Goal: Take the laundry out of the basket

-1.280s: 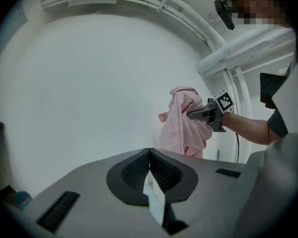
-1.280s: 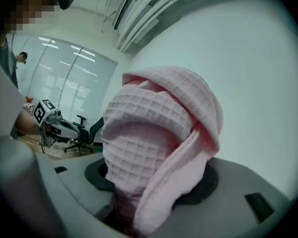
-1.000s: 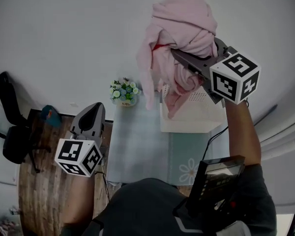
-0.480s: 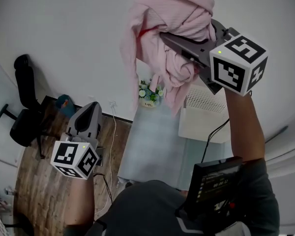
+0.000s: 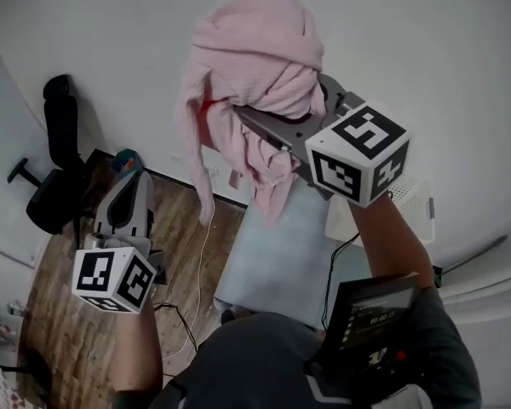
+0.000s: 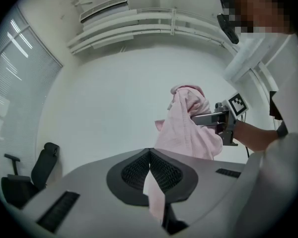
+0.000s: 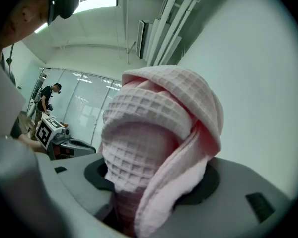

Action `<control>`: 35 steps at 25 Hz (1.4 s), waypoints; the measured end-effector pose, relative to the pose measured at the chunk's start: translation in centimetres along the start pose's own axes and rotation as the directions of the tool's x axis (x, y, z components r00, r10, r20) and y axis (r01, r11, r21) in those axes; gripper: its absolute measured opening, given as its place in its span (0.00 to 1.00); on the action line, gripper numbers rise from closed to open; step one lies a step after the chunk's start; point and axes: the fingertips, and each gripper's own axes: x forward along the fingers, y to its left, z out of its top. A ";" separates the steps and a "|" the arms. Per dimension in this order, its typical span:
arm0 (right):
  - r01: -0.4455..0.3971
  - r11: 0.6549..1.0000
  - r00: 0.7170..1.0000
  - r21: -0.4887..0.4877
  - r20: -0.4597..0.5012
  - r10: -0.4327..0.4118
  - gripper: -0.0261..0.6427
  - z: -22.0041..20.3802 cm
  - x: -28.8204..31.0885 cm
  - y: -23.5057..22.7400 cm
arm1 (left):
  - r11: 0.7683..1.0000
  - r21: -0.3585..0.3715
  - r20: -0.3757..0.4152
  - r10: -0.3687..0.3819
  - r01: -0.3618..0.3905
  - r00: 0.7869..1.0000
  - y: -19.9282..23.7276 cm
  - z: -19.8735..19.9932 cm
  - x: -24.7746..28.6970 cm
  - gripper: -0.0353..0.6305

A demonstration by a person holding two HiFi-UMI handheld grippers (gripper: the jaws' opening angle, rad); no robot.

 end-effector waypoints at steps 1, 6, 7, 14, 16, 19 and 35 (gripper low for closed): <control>-0.001 1.000 1.000 0.005 0.001 0.001 0.50 -0.9 0.2 1.4 | 1.000 0.002 0.001 0.019 -0.019 1.000 0.5 -0.5 -0.8 0.06; -0.019 0.995 1.000 0.094 0.005 0.019 0.50 -6.5 1.2 8.8 | 0.998 -0.008 -0.003 0.063 -0.063 0.998 3.1 -4.7 -4.6 0.06; -0.024 0.993 1.000 0.120 0.006 0.023 0.50 -7.1 1.4 8.8 | 0.998 -0.016 0.003 0.065 -0.065 0.998 3.1 -4.9 -4.2 0.06; 0.006 0.988 1.000 0.157 0.001 -0.006 0.51 -8.7 2.1 8.1 | 0.994 -0.050 -0.017 0.098 -0.099 0.995 3.9 -4.7 -2.5 0.06; 0.015 0.986 1.000 0.165 0.000 -0.015 0.51 -8.9 2.2 8.1 | 0.993 -0.052 -0.019 0.104 -0.105 0.994 4.2 -4.6 -2.4 0.06; 0.015 0.981 1.000 0.194 0.006 -0.017 0.51 -9.2 2.3 8.2 | 0.994 -0.042 -0.029 0.101 -0.102 0.994 4.3 -4.6 -1.9 0.06; 0.055 0.984 0.997 0.170 -0.057 -0.046 0.51 -10.3 2.5 8.2 | 0.994 -0.058 -0.079 0.084 -0.089 0.993 4.3 -4.4 -0.9 0.06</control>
